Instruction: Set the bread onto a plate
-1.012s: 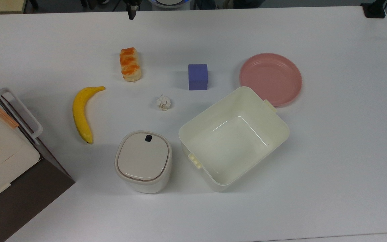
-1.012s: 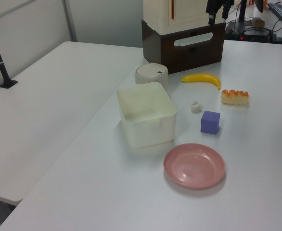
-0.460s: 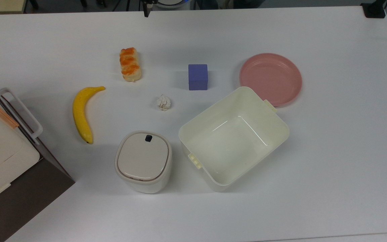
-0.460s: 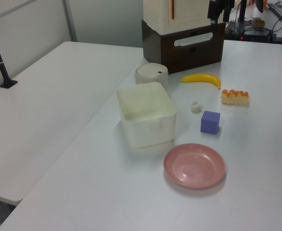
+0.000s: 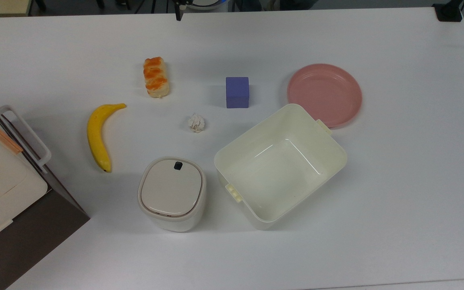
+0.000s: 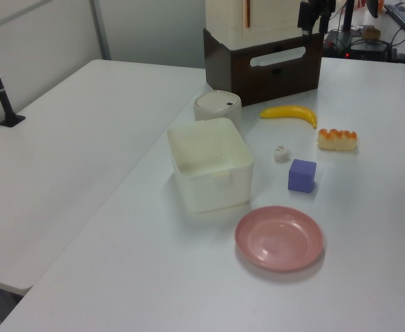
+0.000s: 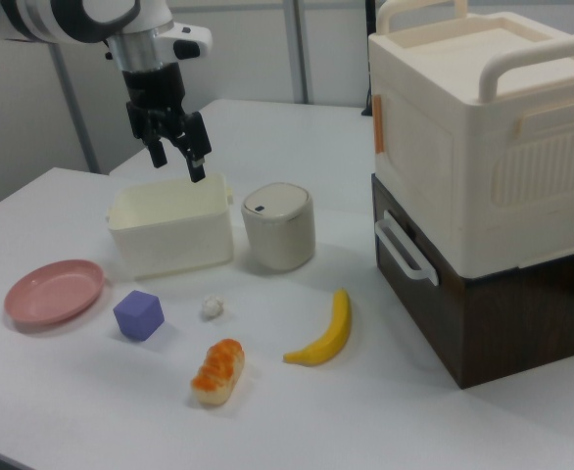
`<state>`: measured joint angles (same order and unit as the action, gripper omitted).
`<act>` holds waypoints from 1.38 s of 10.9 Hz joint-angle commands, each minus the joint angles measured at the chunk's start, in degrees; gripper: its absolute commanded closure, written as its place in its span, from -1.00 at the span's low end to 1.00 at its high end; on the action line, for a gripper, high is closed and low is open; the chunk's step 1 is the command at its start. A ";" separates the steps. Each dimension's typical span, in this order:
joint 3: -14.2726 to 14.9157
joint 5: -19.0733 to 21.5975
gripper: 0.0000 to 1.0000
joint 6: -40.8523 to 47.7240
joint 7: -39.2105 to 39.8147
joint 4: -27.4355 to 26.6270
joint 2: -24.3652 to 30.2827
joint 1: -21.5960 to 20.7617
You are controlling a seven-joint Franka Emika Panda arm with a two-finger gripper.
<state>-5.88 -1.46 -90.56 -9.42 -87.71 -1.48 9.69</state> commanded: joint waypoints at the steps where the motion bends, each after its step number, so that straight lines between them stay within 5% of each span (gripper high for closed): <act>1: 0.52 -1.62 -1.00 0.66 7.81 0.88 -0.80 -0.47; 15: 0.78 -1.62 -1.00 1.35 10.04 1.76 -0.10 -0.29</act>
<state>-5.33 -1.92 -90.69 -0.45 -86.23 -1.94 10.03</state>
